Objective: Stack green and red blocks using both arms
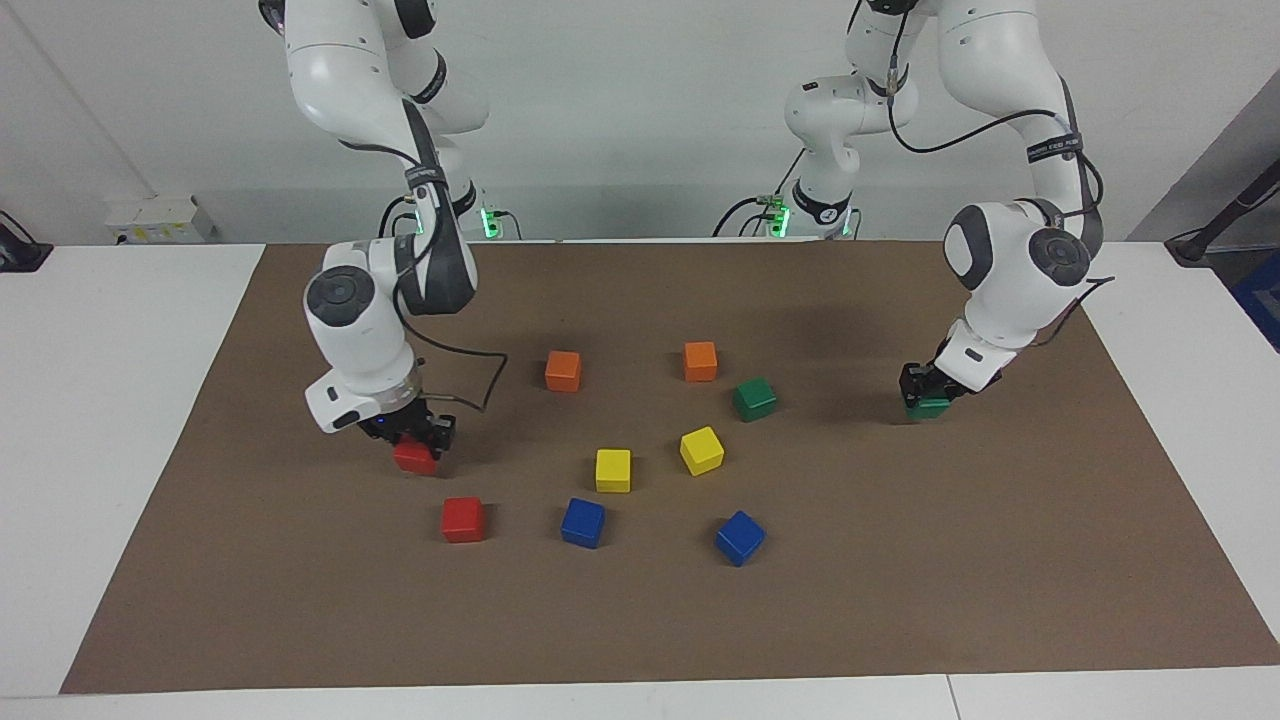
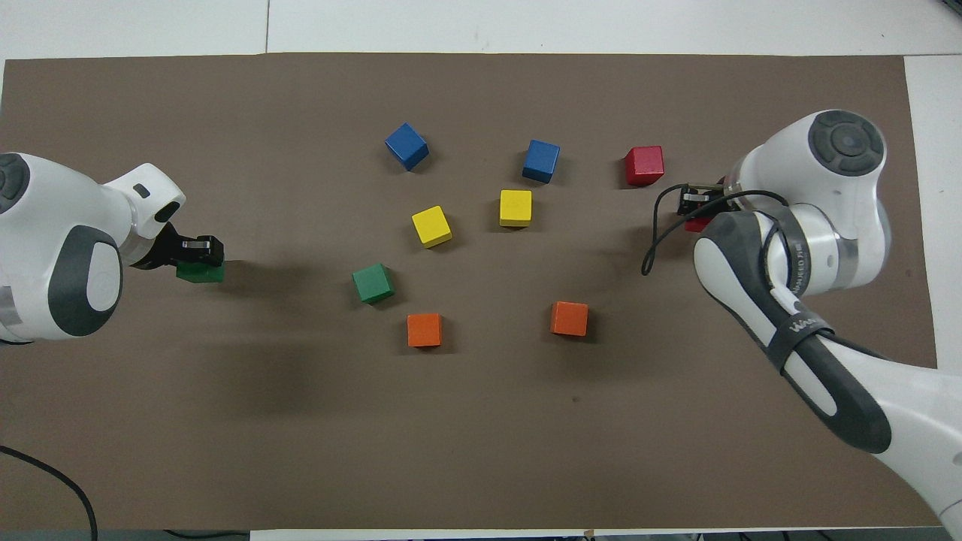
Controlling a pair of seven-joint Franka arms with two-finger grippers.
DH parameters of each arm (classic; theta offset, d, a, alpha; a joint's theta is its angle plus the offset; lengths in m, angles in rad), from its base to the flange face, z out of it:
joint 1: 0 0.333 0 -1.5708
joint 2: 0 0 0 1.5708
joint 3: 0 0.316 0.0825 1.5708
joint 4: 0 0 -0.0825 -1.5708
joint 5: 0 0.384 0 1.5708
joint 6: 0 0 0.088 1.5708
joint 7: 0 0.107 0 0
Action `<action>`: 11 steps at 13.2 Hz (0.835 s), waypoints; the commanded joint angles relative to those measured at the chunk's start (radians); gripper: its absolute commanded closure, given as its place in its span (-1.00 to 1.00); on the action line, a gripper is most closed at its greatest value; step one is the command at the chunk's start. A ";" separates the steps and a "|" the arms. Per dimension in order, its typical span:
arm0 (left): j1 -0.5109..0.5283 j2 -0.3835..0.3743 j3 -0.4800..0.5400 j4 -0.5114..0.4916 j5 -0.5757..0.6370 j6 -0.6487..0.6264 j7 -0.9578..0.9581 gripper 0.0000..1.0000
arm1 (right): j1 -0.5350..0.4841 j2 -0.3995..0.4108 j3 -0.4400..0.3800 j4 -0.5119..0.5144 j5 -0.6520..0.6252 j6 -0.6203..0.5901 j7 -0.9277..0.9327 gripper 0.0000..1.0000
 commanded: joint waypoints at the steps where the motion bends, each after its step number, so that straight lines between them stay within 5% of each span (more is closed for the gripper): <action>1: -0.006 -0.020 0.001 -0.048 -0.016 0.053 -0.067 1.00 | -0.060 -0.019 0.013 -0.058 -0.019 0.063 -0.092 1.00; 9: -0.010 -0.003 0.001 -0.094 -0.016 0.135 -0.064 1.00 | -0.144 -0.006 0.014 -0.114 -0.033 0.177 -0.184 1.00; 10: -0.010 -0.002 0.001 -0.094 -0.016 0.135 -0.064 0.88 | -0.145 -0.006 0.014 -0.112 -0.033 0.177 -0.184 1.00; 11: -0.012 -0.002 0.001 -0.094 -0.016 0.136 -0.061 0.30 | -0.148 -0.006 0.016 -0.114 -0.033 0.177 -0.186 1.00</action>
